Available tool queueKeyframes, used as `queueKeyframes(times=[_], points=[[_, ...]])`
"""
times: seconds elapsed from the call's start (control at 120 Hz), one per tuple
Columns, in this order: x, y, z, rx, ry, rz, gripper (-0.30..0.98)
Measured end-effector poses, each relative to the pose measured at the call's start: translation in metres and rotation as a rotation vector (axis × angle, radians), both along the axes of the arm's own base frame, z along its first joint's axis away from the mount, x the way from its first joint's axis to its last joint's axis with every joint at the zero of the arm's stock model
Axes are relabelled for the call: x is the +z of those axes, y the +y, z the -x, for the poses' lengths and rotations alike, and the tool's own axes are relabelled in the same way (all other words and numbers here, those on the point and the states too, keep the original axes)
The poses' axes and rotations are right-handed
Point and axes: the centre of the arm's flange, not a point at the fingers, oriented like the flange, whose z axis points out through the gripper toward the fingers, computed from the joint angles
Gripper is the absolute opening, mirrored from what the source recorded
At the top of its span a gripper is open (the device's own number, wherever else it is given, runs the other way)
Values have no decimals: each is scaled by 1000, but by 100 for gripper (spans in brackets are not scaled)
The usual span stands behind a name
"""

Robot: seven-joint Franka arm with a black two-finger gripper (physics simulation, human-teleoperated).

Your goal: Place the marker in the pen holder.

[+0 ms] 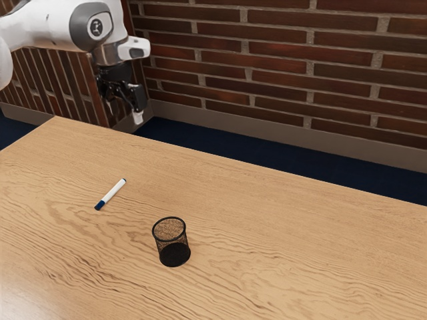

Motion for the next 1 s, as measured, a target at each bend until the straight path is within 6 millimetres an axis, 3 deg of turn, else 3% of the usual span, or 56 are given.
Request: queueKeyframes(times=[0.158,0.208,0.383,0.517,0.758,0.9,1.0], points=[[-3,0,-3,-28,-22,3,67],[-14,1,-5,-30,-8,-1,67],[-110,26,-13,31,140,-13,67],[-161,49,-16,80,182,-31,67],[-228,102,-13,156,212,-63,67],[-255,128,1,198,229,-65,67],[-272,136,10,203,226,-61,67]])
